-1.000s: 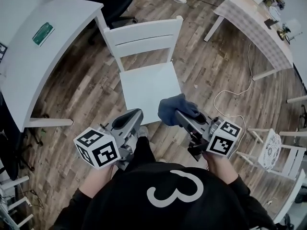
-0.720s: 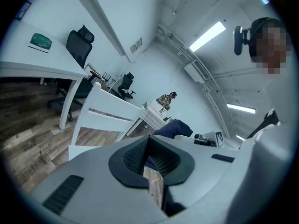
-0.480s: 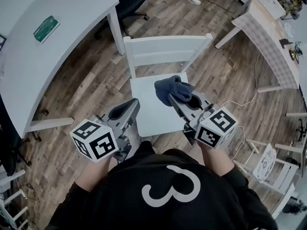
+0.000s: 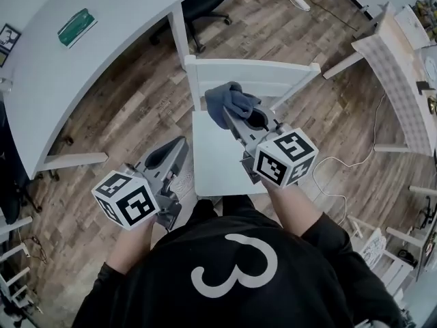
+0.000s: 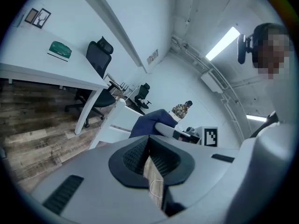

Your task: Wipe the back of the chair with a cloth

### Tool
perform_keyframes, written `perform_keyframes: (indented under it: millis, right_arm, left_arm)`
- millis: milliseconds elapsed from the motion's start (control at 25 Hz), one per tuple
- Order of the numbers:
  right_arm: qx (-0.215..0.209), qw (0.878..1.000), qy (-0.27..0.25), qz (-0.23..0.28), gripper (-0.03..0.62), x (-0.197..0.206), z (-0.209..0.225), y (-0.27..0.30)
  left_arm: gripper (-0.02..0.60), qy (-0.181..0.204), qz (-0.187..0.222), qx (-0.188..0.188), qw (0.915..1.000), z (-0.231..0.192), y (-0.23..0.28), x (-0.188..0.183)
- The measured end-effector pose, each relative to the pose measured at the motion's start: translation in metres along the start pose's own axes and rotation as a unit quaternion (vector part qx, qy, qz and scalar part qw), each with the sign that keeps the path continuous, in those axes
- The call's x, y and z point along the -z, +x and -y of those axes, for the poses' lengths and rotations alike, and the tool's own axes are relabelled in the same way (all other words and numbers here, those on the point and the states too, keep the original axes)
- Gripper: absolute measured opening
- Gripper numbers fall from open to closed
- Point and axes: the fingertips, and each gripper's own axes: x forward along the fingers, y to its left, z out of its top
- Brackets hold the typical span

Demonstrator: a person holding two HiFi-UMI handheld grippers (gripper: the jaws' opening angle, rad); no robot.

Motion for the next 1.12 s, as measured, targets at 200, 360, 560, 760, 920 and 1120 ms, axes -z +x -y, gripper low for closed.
perform_keyframes:
  millis: [200, 360, 560, 760, 920, 1120]
  right_arm:
    - [-0.031, 0.999, 0.015, 0.014, 0.048, 0.004, 0.014, 0.029]
    - [-0.032, 0.999, 0.008, 0.001, 0.048, 0.014, 0.024, 0.049]
    - [-0.03, 0.999, -0.011, -0.02, 0.048, 0.02, 0.031, 0.079]
    - [-0.027, 0.999, -0.018, -0.033, 0.048, 0.032, 0.035, 0.097]
    - [-0.017, 0.999, -0.02, -0.037, 0.048, 0.033, 0.043, 0.107]
    - [-0.009, 0.999, -0.017, -0.041, 0.048, 0.031, 0.048, 0.117]
  left_arm:
    - [0.014, -0.016, 0.019, -0.032, 0.9992, -0.007, -0.001, 0.001]
    - [0.014, -0.027, 0.025, -0.057, 0.9977, -0.012, -0.009, 0.008]
    - [0.014, -0.036, 0.034, -0.08, 0.9955, -0.023, -0.021, 0.003]
    - [0.014, -0.043, 0.044, -0.106, 0.9925, -0.031, -0.033, 0.005]
    - [0.014, -0.05, 0.05, -0.122, 0.99, -0.034, -0.038, 0.004]
    - [0.014, -0.051, 0.061, -0.133, 0.9879, -0.037, -0.044, 0.002]
